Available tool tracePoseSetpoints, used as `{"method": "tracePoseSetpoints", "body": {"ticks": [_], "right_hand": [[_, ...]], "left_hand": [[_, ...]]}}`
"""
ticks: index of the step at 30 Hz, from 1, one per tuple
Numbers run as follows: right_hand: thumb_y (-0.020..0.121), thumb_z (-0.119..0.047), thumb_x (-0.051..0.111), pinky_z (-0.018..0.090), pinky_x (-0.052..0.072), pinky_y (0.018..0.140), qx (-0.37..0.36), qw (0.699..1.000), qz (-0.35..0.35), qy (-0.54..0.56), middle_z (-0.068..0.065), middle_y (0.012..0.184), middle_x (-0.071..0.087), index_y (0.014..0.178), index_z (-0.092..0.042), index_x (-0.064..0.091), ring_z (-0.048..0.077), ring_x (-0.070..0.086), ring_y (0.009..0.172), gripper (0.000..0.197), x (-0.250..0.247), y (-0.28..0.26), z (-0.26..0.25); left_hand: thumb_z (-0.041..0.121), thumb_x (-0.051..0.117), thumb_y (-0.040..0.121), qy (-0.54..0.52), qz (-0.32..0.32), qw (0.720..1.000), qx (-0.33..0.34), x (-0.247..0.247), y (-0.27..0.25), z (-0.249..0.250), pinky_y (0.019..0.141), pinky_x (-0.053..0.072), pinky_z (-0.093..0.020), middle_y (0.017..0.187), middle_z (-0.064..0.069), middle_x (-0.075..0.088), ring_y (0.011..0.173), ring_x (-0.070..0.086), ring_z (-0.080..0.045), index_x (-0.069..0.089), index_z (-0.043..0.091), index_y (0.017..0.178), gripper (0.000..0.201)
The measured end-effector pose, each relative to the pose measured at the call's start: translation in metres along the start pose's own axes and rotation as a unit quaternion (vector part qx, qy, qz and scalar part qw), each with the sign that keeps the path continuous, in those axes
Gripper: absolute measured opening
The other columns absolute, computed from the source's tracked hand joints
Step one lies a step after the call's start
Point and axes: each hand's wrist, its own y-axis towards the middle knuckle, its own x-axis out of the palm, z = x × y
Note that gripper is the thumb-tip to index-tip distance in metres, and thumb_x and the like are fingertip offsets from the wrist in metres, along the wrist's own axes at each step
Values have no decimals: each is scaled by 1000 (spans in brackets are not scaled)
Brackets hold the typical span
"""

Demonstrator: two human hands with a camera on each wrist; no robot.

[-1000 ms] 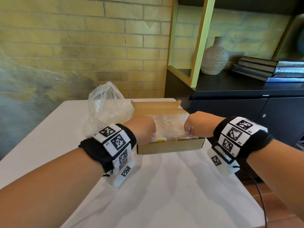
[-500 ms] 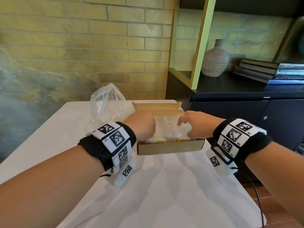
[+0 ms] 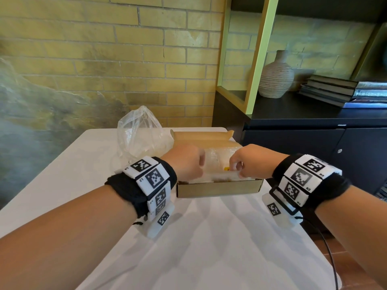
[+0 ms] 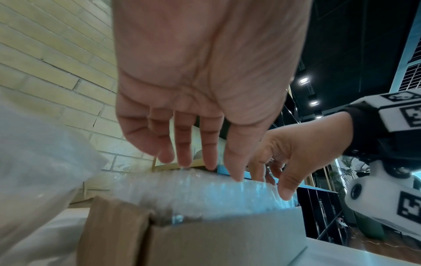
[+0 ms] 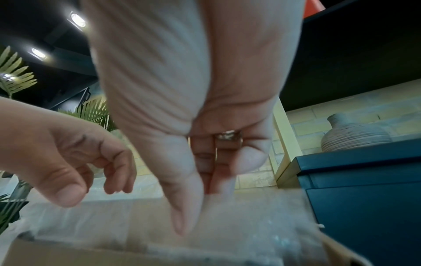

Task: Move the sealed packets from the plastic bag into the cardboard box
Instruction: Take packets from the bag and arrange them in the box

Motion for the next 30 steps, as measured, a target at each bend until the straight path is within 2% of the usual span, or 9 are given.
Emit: {"method": "tracePoseSetpoints", "body": {"ticks": [4,8,10,12,15,18,22,27,30], "right_hand": [[82,-19,67,24,41,88,0,1000,6,0,0,119,56,119,-23,59,17,52,109,37,2,3,2],[70,-34,78,37,32,110,22,1000,-2,8,-1,149,29,146,-26,23,23,32,134,95,4,14,2],[68,-36,80,40,27,114,25,999,-22,-1,0,155,18,149,-24,12,23,21,140,107,5,19,2],[67,-38,80,42,25,115,29,999,-44,2,1,156,15,150,-23,8,24,19,142,111,6,24,1],[68,-38,79,38,33,109,41,997,-60,11,2,148,32,149,-21,16,23,35,133,104,5,26,-1],[72,-34,77,31,41,98,24,998,-52,5,2,131,52,142,-21,38,21,50,116,80,3,25,-2],[75,-32,75,27,37,95,6,999,-29,20,1,130,49,134,-22,48,18,47,116,66,2,21,2],[66,-49,77,46,18,116,35,997,-56,28,1,158,6,150,-25,7,27,9,144,111,6,28,7],[66,-55,74,49,9,118,45,995,-78,36,2,159,-3,150,-25,-3,27,-4,146,117,10,33,7]], "left_hand": [[6,56,87,15,-26,999,21,2,1,2,68,38,-21,69,10,48,79,51,-14,66,15,81,15],[4,57,86,38,-28,998,36,0,0,5,68,40,-21,67,8,50,77,51,-14,69,11,83,14],[4,57,85,40,-30,998,29,-1,1,6,68,41,-21,77,4,58,79,53,-14,69,11,85,14],[8,63,82,16,-27,999,4,-2,2,7,73,43,-22,102,0,63,91,56,-17,65,14,98,17],[31,77,72,-3,-39,999,-30,-1,7,4,95,40,-31,141,-2,39,126,41,-22,33,19,141,83],[50,74,70,38,-76,995,-52,2,11,3,111,27,-43,156,-2,15,143,15,-25,11,24,149,104],[62,62,75,77,-136,985,-68,8,14,2,114,24,-49,158,-3,10,145,13,-28,12,26,150,96],[56,49,87,93,-141,984,-60,4,11,4,105,35,-38,147,-3,33,135,33,-25,28,25,147,71],[41,44,95,102,-141,984,-48,1,9,5,101,37,-33,146,-4,37,131,39,-24,27,21,148,59]]}}
